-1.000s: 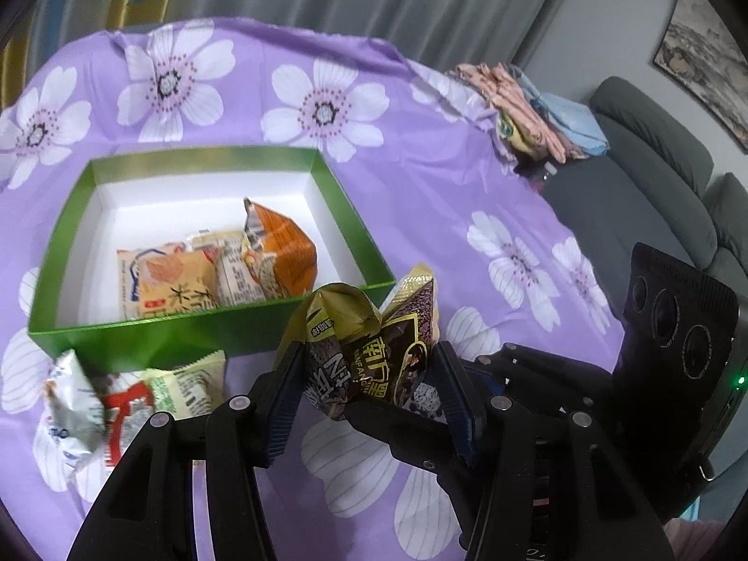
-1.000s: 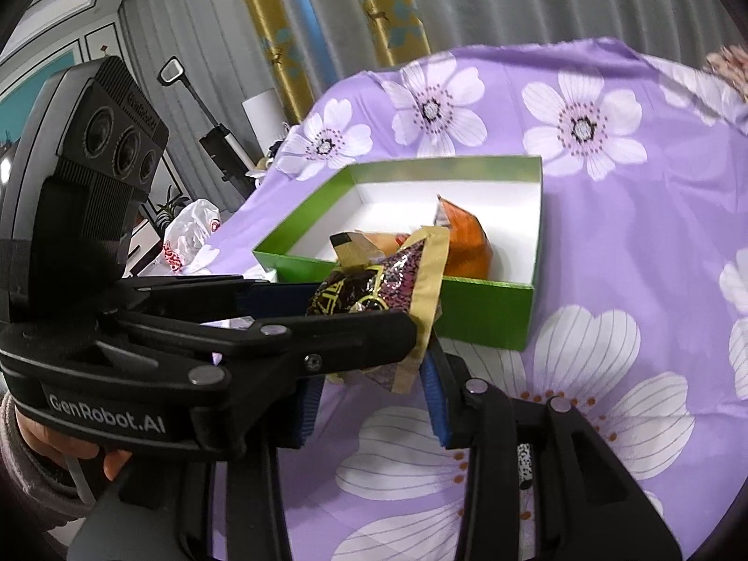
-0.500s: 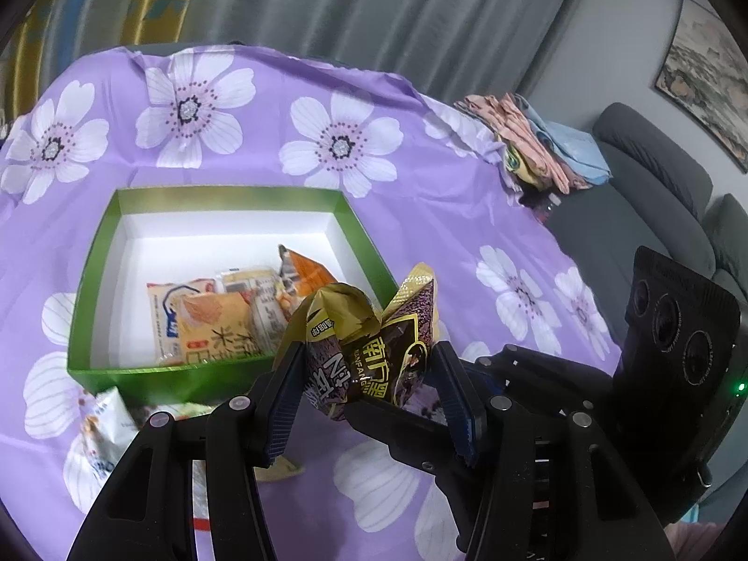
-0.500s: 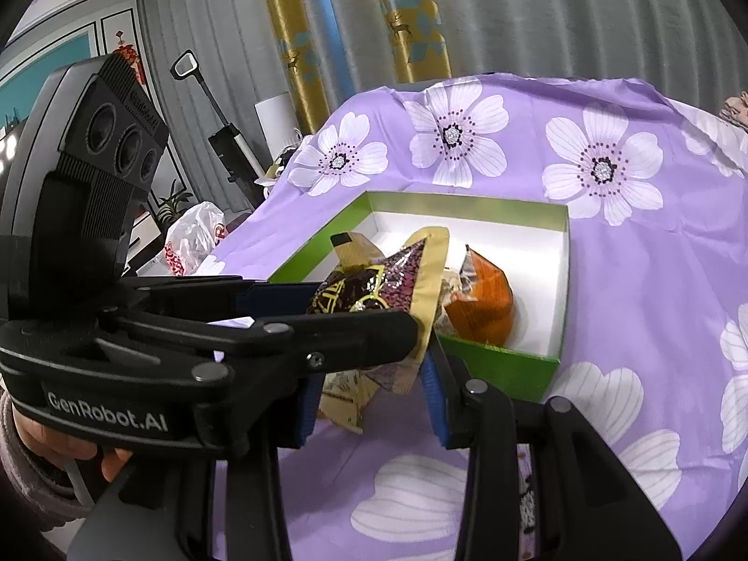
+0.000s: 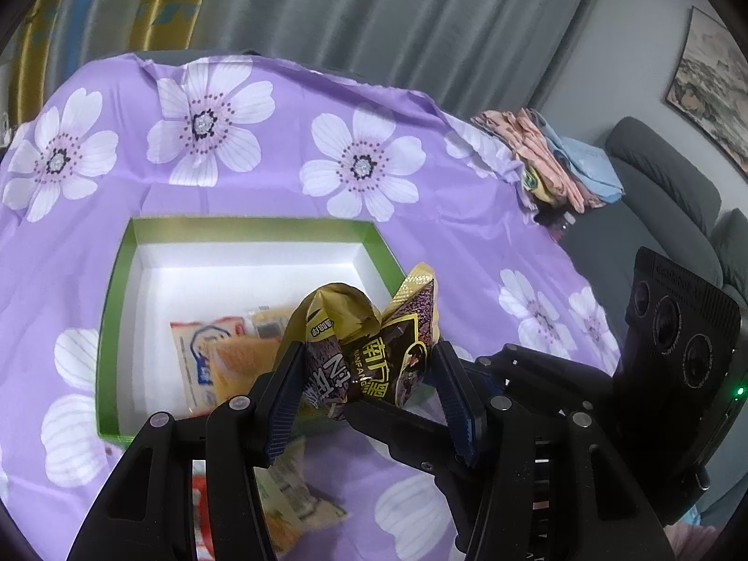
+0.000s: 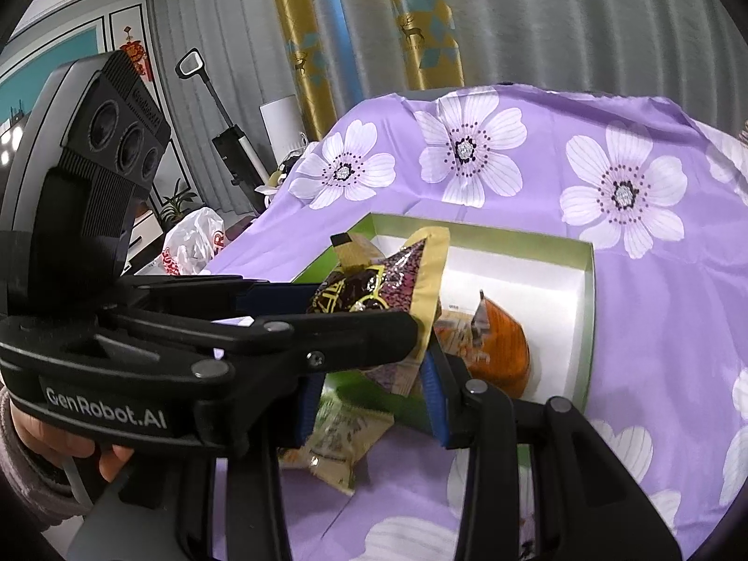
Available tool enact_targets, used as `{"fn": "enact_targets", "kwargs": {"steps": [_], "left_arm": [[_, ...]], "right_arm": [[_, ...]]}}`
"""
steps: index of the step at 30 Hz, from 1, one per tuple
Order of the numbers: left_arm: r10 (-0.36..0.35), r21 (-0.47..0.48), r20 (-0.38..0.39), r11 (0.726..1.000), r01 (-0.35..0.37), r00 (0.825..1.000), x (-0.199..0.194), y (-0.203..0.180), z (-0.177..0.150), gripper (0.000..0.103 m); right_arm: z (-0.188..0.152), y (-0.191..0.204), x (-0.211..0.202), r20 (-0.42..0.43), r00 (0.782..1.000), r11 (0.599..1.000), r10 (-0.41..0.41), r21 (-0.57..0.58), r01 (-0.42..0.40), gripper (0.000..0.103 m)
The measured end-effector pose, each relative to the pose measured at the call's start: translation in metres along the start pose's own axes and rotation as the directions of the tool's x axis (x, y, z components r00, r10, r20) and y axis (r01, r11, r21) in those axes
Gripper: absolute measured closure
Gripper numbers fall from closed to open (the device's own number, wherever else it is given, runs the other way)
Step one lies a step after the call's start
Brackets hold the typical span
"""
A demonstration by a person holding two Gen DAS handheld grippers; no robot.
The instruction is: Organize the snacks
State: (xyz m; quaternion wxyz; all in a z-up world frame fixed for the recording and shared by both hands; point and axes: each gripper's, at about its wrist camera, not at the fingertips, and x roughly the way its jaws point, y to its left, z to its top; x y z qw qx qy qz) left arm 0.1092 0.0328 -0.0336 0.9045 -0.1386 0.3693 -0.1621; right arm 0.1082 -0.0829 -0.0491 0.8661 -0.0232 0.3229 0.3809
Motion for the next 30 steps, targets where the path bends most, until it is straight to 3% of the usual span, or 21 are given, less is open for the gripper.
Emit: {"fn": "enact_targets", "kwargs": {"steps": [9,18,30], "left_arm": [[-0.011,-0.054,-0.014,0.998,0.011,1.0,0.016,0.032,0.019,0.048],[-0.009,-0.13,-0.064,0.992,0.001,0.998,0.04,0.058,0.007,0.048],[-0.012,-0.16,-0.098,0.987,-0.004,0.995,0.05,0.066,0.0,0.048]], "right_arm": [[0.02,-0.007,0.035,-0.049,0.999,1.0,0.004,-0.018,-0.004,0.064],[0.009,-0.012,0.068,-0.133,0.991,1.0,0.015,0.009,-0.014,0.064],[0.002,-0.012,0.076,-0.169,0.986,1.0,0.012,0.016,-0.01,0.064]]}}
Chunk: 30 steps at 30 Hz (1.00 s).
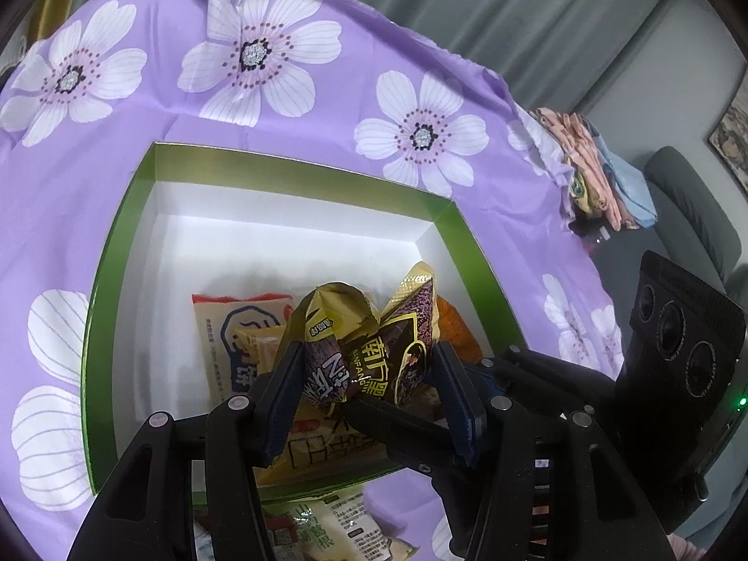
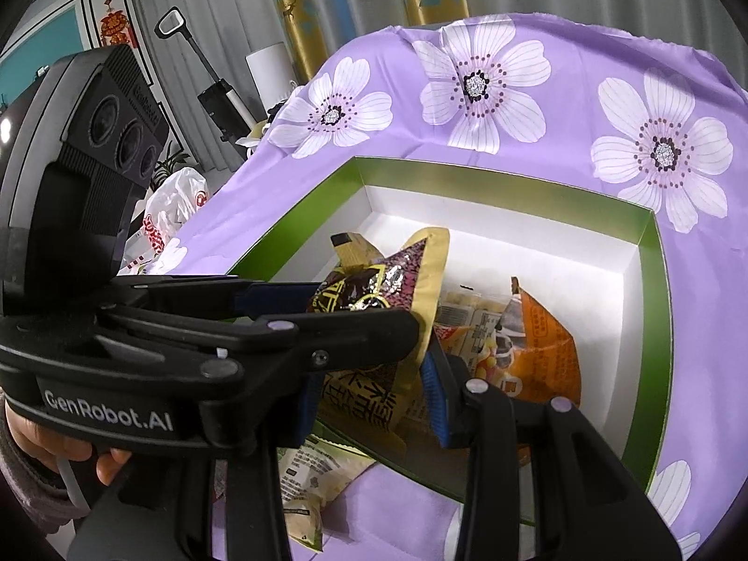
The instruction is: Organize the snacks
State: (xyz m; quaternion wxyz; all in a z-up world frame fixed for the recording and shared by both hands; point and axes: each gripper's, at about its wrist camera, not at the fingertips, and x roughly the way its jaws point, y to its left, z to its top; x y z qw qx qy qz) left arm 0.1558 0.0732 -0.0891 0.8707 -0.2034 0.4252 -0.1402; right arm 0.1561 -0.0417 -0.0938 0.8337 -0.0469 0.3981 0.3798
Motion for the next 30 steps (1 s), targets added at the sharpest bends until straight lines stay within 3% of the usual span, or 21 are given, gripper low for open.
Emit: {"fn": "enact_targets", "kwargs": {"steps": [24,30], "left_arm": [[0.019,-0.016,-0.023,1.0,-0.019,1.0,0.0059,-0.0019,-0.0003,0.048],[0.043,-0.021,-0.036,0.999,-0.044,0.998,0.008,-0.0017,-0.0001,0.04]], "right_arm": [[0.0015,-0.0016,0.0036,-0.032,0.999,1.0,-0.001,0.024,0.002,0.061],[0.0002,-0.0021,0.0009,-0.028,1.0,0.999,-0.014,0.033,0.015,0.059]]}}
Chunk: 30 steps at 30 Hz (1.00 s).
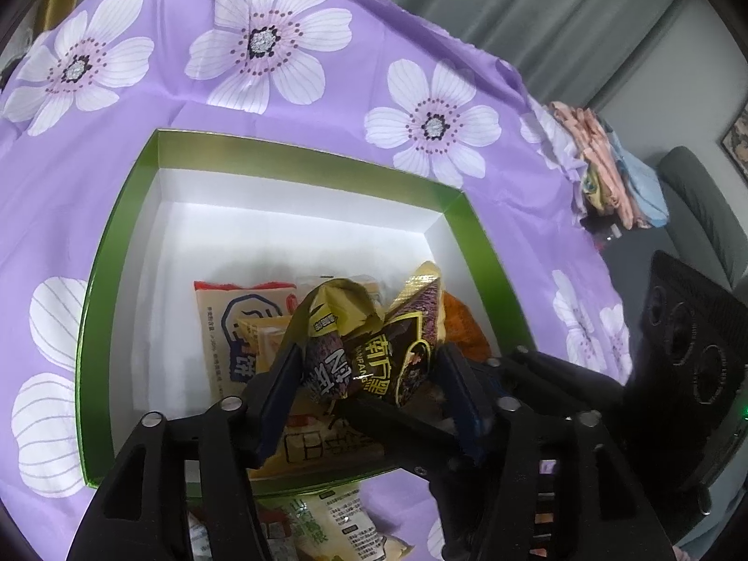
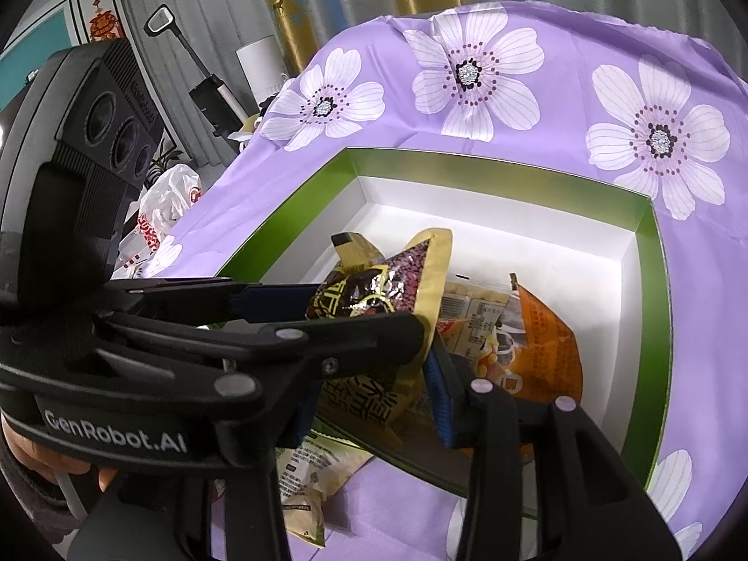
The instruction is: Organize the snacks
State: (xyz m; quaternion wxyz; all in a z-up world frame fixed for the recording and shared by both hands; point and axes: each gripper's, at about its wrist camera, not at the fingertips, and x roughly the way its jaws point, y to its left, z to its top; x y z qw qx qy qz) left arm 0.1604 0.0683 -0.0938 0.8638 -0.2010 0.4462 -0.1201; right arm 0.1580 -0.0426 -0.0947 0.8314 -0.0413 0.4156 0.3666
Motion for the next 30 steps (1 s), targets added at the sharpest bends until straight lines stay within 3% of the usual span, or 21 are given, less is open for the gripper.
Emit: {"fn": "enact_targets", "kwargs": {"steps": [6,13,17,25,30], "left_arm": [[0.02,-0.002,0.006,1.0,-0.02,1.0,-0.002,-0.001,0.0,0.029],[0.054,0.006,0.047,0.999,-0.054,0.997,-0.019,-0.004,-0.002,0.027],[0.063,0.009,0.07,0.998,-0.064,0.996,-0.032,-0.008,-0.004,0.02],[0.069,0.002,0.078,0.998,-0.07,0.995,-0.056,-0.015,-0.025,0.018],[0.066,0.006,0.08,0.998,-0.066,0.995,-0.071,-0.024,-0.044,0.018]], "right_arm": [[-0.001,-0.002,-0.008,0.022,1.0,1.0,-0.022,0.01,0.022,0.047],[-0.004,-0.008,-0.026,0.054,0.997,0.998,-0.052,0.033,0.05,0.043],[-0.01,-0.01,-0.043,0.084,0.994,0.996,-0.076,0.041,0.073,0.037],[-0.034,-0.017,-0.08,0.125,0.987,0.991,-0.1,0.102,0.087,0.032],[-0.053,-0.015,-0.097,0.129,0.984,0.986,-0.121,0.129,0.105,0.024]]}}
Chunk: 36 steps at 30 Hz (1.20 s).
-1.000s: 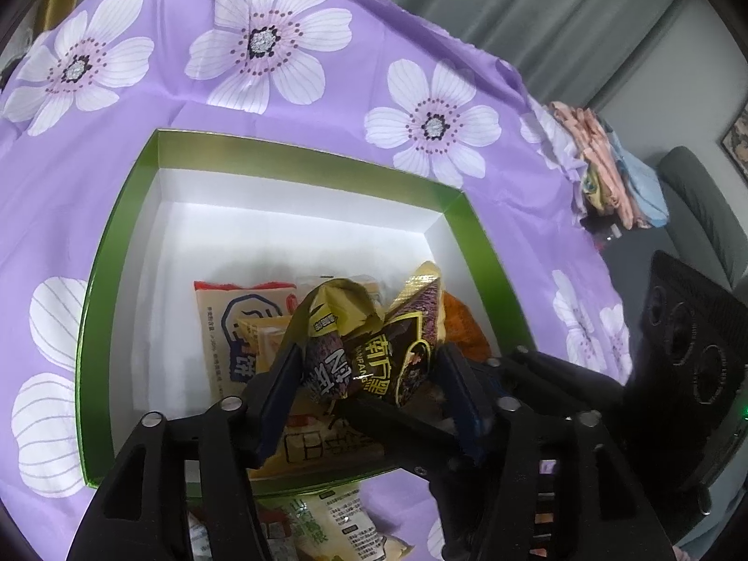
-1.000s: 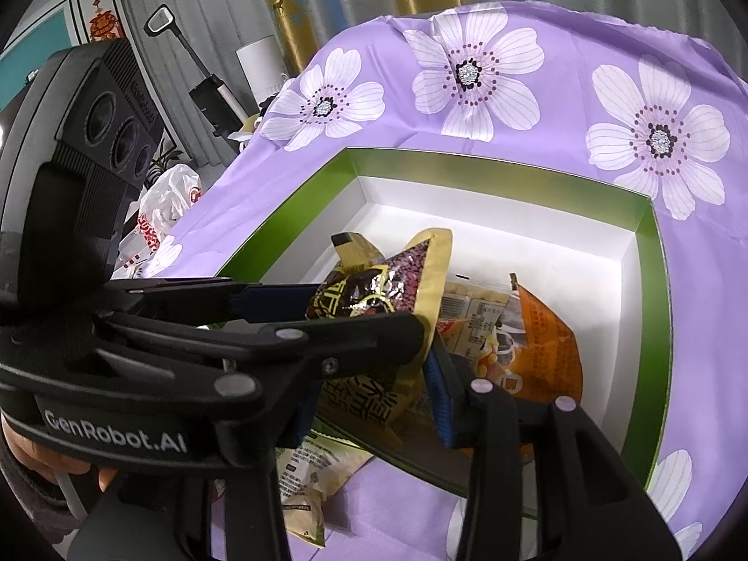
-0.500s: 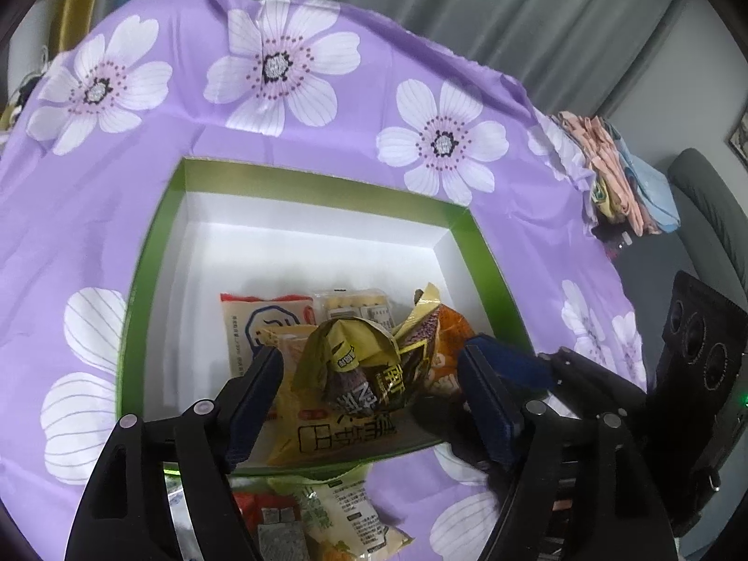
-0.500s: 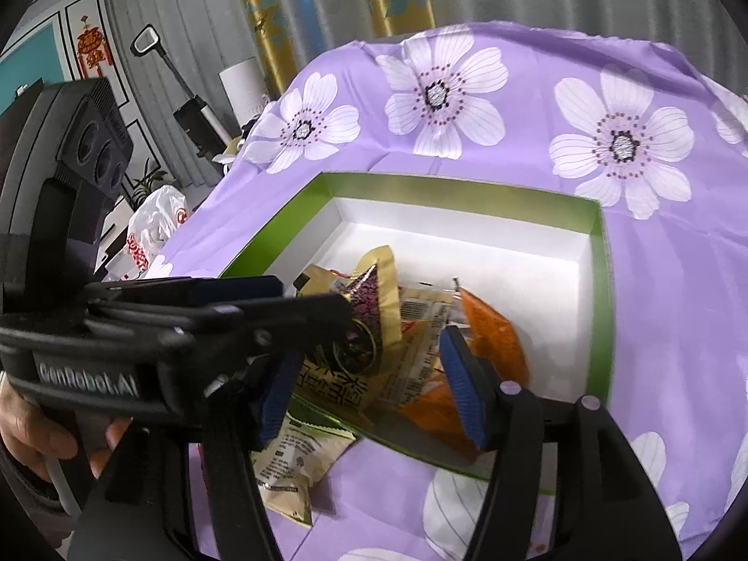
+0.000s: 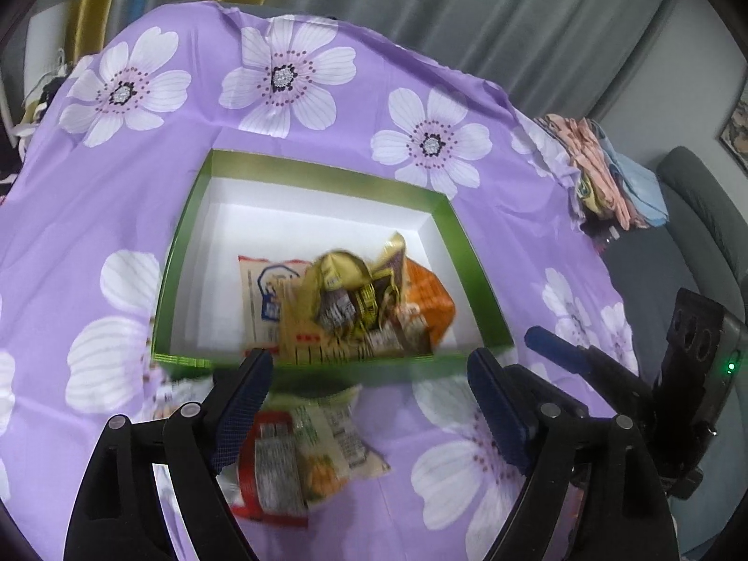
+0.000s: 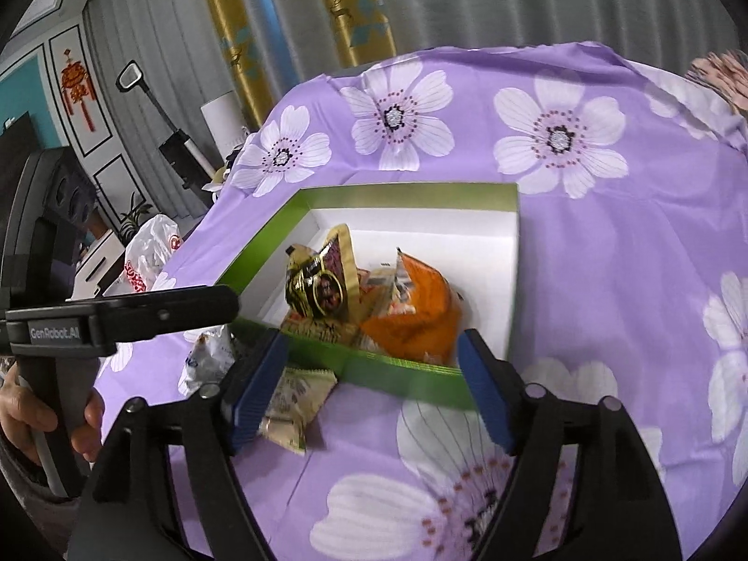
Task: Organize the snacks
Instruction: 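Open the right tool to drop the bag and withdraw from the box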
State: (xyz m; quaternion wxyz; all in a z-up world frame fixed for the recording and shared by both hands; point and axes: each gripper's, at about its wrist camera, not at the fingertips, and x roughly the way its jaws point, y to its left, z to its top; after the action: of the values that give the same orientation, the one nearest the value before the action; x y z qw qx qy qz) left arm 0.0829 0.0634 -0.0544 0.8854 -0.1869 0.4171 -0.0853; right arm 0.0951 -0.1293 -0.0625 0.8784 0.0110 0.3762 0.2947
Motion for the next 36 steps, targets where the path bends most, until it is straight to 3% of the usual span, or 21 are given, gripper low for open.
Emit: {"fn": "enact_targets", "kwargs": {"steps": [4,7,21,36], "left_arm": [[0.013,0.008,0.005,1.0,-0.013,1.0,-0.013,-0.004,-0.015,0.017],[0.042,0.007,0.006,0.999,-0.042,0.999,-0.021,-0.004,-0.026,0.003],[0.099,0.013,0.027,0.995,-0.099,0.995,-0.045,-0.012,-0.056,0.002],[0.1,0.011,0.009,0.995,-0.1,0.995,-0.048,-0.013,-0.069,0.002]], "right_arm": [[-0.015,0.002,-0.014,-0.007,0.999,0.999,-0.037,-0.007,0.037,0.019],[-0.024,0.002,-0.02,-0.021,0.999,0.999,-0.04,0.002,0.04,0.017],[-0.039,0.022,-0.041,-0.012,1.0,1.0,-0.014,-0.016,0.014,0.016],[-0.045,0.033,-0.043,-0.031,0.999,0.999,-0.011,-0.04,0.01,0.016]]}}
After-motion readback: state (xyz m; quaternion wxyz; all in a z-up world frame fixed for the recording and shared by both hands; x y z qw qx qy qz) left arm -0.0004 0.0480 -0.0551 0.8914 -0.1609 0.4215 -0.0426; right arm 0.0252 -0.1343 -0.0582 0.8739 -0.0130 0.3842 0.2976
